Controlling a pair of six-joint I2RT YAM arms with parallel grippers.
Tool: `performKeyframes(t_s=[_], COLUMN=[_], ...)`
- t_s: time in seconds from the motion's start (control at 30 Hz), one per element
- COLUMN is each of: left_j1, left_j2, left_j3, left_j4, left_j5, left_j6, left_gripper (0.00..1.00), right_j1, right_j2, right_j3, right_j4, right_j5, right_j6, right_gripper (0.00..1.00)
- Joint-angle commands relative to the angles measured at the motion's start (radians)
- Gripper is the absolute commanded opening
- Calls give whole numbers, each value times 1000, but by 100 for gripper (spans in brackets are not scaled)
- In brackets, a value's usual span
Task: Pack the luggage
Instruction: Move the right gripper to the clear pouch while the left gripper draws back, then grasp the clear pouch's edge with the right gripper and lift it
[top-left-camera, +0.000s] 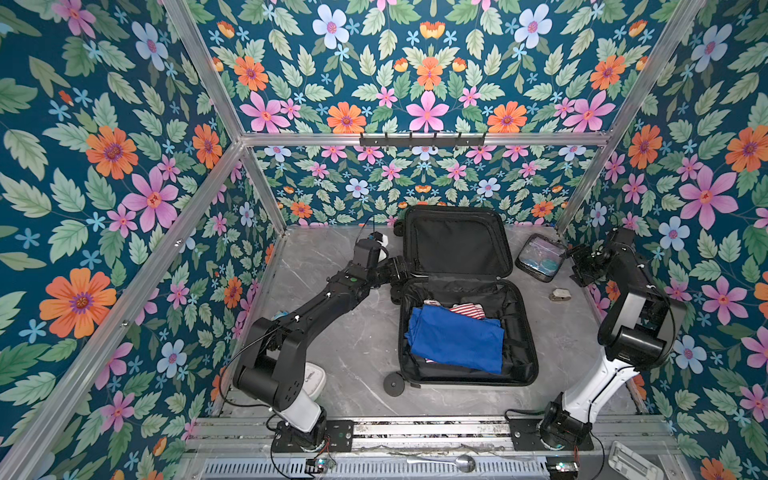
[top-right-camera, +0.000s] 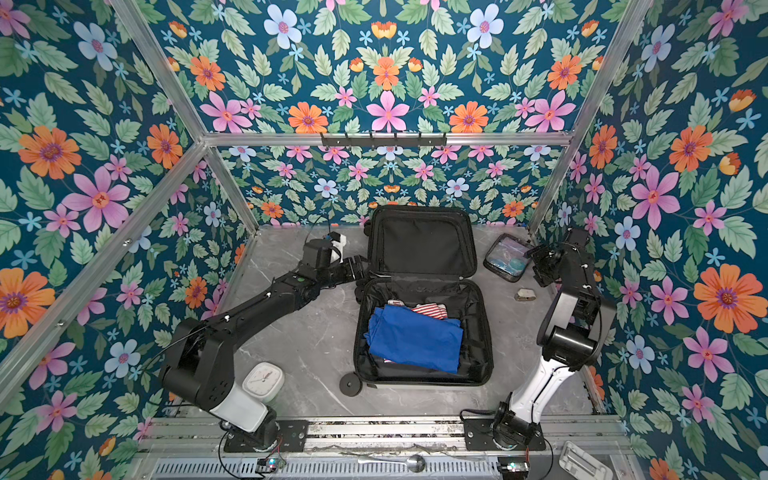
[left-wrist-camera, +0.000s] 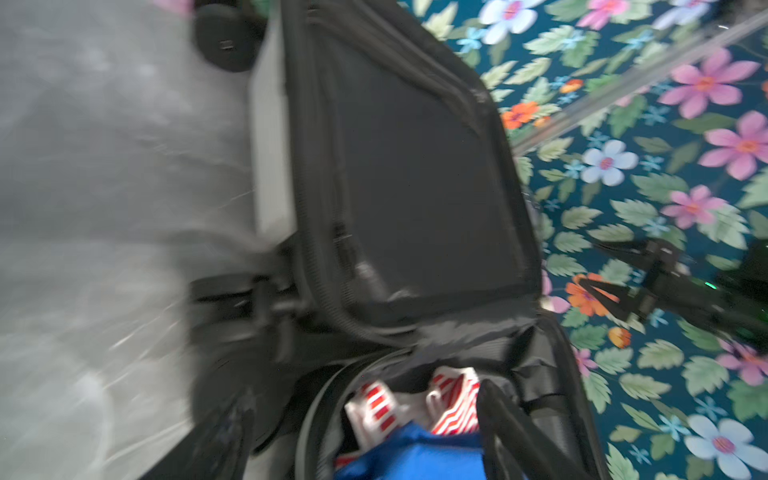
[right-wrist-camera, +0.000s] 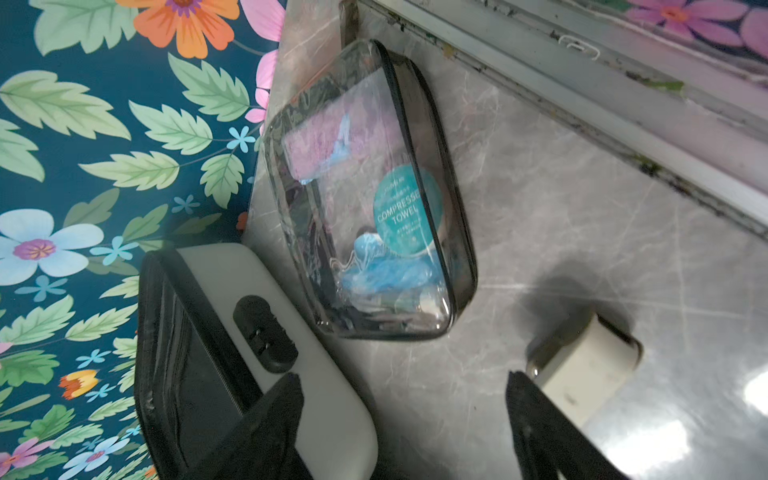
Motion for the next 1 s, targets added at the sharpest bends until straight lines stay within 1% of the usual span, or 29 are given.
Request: performKeyframes(t_s=[0.0, 0.23, 0.37, 0.47, 0.57, 0.83, 0.97], left_j1=[-7, -8, -8, -8, -8, -8, -9], left_j2=[37, 63, 57, 49, 42, 23, 13], left_j3=[24, -2, -10, -20, -32, -62, -80], left_j4=[45, 95, 102, 100, 99, 91, 93], left_j5=[39, 71, 76, 67, 60, 42, 38], left_j6=[16, -18, -30, -40, -46, -61, -66], left_gripper=[82, 80, 80, 80, 80, 79, 79], right_j1=[1, 0, 1, 1, 1, 1, 1], right_j2=[52, 165, 214, 251, 274, 304, 296], right_j3=[43, 117, 146, 163, 164, 134, 109], right_j4=[-1, 10, 35, 53, 80, 141, 176], right_j5=[-21, -15, -28, -47, -59, -92, -105], right_j6=[-31, -45, -45, -35, -22, 19, 34], right_gripper=[75, 74, 76, 71, 63, 32, 18])
